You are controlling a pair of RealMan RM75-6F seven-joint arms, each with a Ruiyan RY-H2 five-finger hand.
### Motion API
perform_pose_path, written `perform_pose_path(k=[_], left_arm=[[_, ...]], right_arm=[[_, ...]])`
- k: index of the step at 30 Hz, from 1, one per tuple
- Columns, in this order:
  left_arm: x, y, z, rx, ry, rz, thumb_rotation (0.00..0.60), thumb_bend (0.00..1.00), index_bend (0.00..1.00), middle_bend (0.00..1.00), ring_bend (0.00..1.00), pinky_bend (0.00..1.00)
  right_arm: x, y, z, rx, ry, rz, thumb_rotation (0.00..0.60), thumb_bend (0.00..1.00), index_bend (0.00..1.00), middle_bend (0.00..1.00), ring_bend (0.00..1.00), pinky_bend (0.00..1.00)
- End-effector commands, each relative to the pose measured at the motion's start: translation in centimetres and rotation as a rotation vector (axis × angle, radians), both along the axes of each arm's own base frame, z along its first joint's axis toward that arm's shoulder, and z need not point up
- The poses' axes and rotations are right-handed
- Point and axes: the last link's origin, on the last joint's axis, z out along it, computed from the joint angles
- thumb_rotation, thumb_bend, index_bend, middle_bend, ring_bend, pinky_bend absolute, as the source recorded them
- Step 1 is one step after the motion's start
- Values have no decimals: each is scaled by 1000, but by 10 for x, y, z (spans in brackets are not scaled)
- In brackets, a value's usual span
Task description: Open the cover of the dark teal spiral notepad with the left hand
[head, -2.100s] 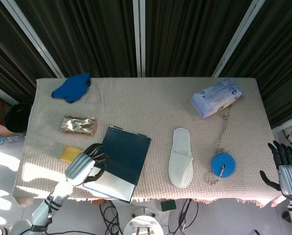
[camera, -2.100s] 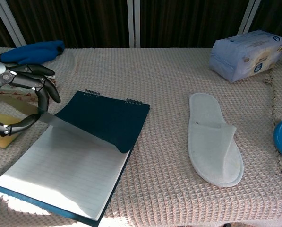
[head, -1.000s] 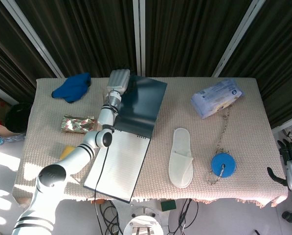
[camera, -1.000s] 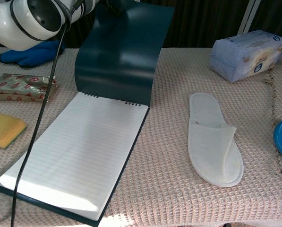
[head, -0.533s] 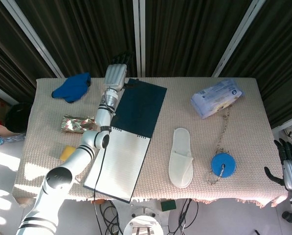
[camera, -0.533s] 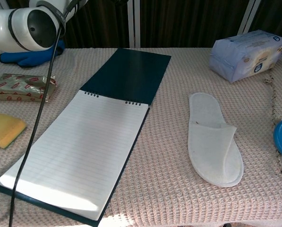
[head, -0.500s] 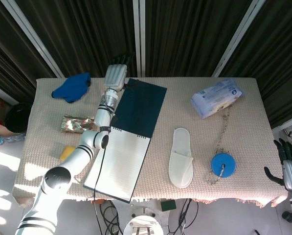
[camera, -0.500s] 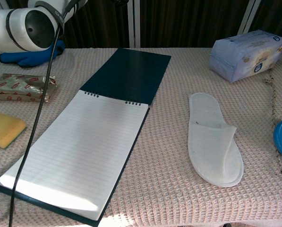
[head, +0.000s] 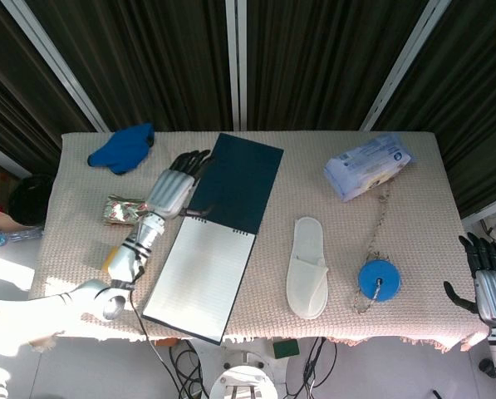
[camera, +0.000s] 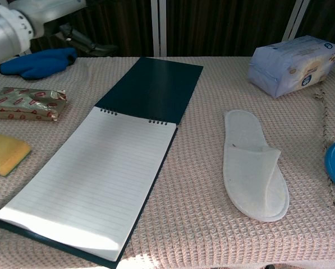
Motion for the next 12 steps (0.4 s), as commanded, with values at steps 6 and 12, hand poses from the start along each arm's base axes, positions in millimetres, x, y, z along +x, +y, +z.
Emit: perform_pose_path(k=[6,12], left_arm=[[-137,-162,61,71,151,145,417,214,33,9,0,86],[-153,-185,70,199,122,146,397,188,50,9,0,86]], right_arm=[[4,6,-5,-1,6,29,594,294,0,0,0,0],[4,12,-9,3,9,39,597,293,0,0,0,0]])
